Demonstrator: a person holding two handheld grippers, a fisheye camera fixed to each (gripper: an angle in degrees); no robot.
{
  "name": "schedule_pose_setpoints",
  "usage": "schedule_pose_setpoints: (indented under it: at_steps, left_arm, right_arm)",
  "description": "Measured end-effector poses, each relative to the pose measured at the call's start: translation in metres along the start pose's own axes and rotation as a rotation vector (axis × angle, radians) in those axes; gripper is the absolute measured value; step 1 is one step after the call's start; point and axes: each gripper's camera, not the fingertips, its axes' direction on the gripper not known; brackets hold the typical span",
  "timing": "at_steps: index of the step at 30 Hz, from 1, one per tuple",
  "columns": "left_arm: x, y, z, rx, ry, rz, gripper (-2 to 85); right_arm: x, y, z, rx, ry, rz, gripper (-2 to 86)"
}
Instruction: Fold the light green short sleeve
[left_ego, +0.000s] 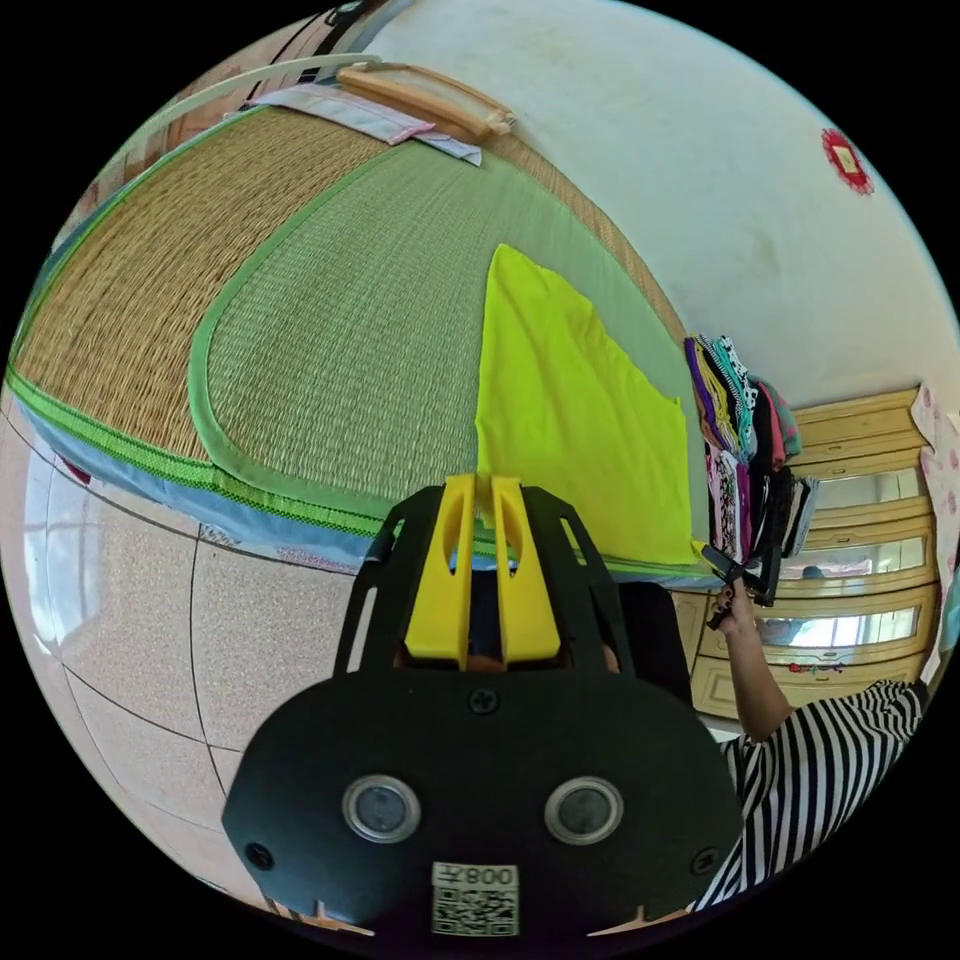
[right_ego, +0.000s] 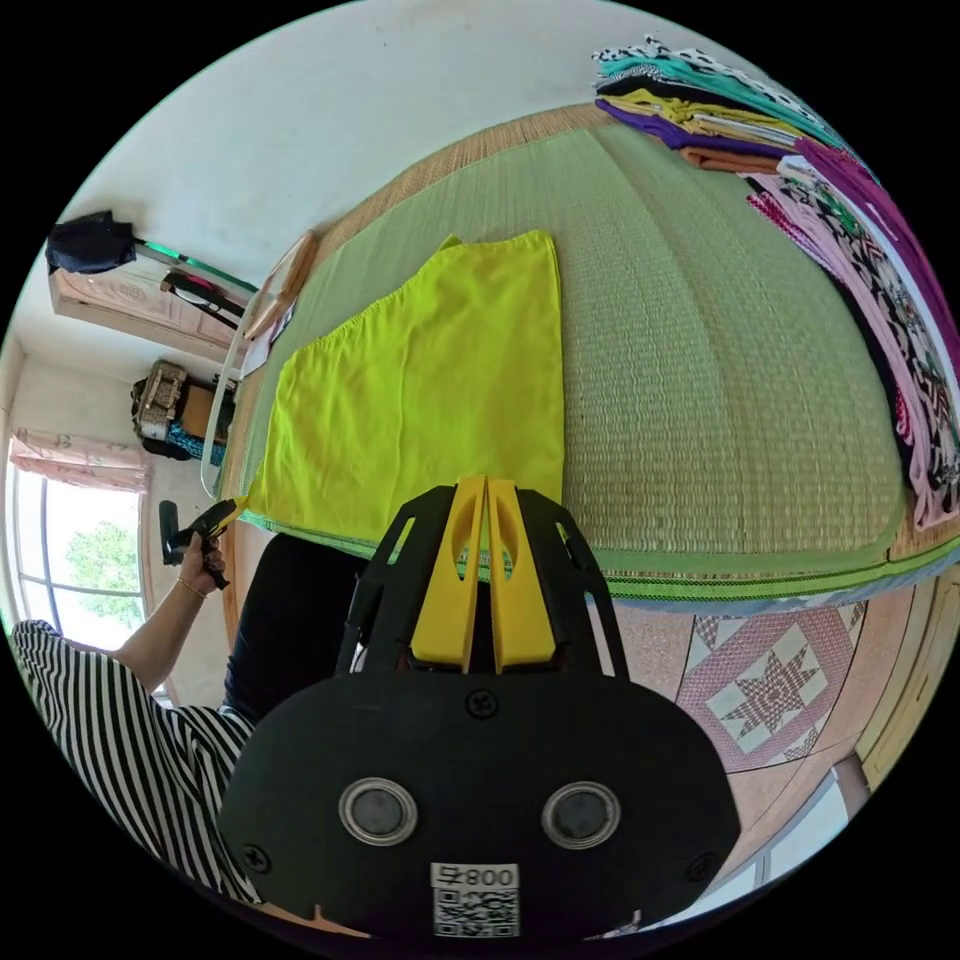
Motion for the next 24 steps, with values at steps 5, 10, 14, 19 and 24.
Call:
schedule_pose_setpoints:
  at_steps: [5, 10, 14, 19, 24]
  left_arm:
    - [0.046, 0.013, -0.012, -0.017, -0.019, 0.126, 3.1]
    - [0.061, 0.024, -0.004, -0.102, -0.034, 0.106, 2.5]
    - [0.08, 0.037, -0.031, -0.04, -0.038, 0.103, 3.4]
    - [0.101, 0.052, -0.056, 0.012, -0.06, 0.085, 4.5]
    - [0.114, 0.061, -0.057, -0.049, -0.134, 0.035, 4.9]
  right_arm:
    - [0.012, 0.021, -0.018, 0.045, 0.037, 0.026, 0.1]
    - [0.039, 0.036, -0.005, -0.01, 0.003, 0.089, 0.2]
    - [0.051, 0.053, -0.027, 0.064, 0.006, 0.115, 0.7]
    - [0.08, 0.072, -0.033, 0.095, -0.049, 0.166, 3.1]
    - [0.102, 0.078, -0.017, 0.054, -0.116, 0.194, 5.1]
